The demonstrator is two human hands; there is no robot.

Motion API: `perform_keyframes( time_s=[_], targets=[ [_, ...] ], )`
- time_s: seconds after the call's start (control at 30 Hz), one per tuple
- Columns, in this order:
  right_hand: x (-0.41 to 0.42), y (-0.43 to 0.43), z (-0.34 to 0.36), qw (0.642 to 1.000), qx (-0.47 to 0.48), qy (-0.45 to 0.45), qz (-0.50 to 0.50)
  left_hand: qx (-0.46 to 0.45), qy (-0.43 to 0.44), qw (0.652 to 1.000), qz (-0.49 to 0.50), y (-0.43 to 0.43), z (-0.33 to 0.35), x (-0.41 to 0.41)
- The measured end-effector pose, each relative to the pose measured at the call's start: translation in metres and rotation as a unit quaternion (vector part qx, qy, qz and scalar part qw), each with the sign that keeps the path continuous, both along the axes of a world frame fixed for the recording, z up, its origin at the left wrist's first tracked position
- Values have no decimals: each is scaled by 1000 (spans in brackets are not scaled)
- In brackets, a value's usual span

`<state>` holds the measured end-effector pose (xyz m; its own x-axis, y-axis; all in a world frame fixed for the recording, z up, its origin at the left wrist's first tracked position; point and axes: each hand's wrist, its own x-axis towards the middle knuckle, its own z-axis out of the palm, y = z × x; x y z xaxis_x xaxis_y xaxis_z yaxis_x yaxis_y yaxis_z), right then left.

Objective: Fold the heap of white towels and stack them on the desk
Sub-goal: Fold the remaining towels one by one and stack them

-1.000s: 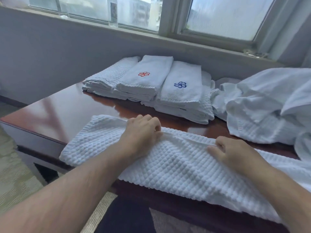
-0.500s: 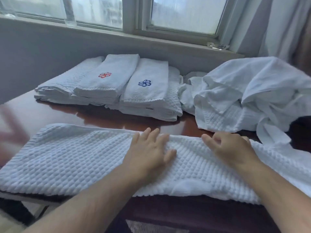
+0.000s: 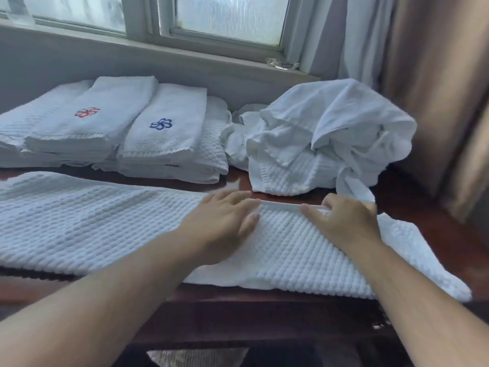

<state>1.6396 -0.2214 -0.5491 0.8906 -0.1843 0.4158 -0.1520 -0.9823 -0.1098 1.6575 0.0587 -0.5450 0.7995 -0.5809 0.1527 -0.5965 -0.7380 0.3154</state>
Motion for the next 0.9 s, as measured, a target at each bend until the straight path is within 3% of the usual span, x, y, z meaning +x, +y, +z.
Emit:
perform_keyframes(
  time_s=[0.1, 0.2, 0.3, 0.4, 0.53, 0.73, 0.9],
  targets=[
    [-8, -33, 10, 999, 15, 8, -52, 9, 9, 998, -68, -58, 1, -11],
    [-15, -61, 25, 995, 91, 13, 30, 29, -4, 994, -103, -87, -8, -15],
    [-22, -73, 37, 978, 132, 145, 73, 23, -26, 993, -112, -90, -21, -12],
    [-24, -85, 40, 967, 89, 238, -2, 9, -41, 993, -112, -88, -29, -9],
    [-19, -93, 55, 962, 43, 202, -179, 13, -54, 991, -123, -90, -28, -14],
    [-12, -94, 49, 924, 13, 223, -310, 32, -33, 982, -181, -84, -23, -15],
    [-18, -104, 43, 940, 142, 141, -276, 31, -23, 983, -179, -85, -21, -16]
  ],
)
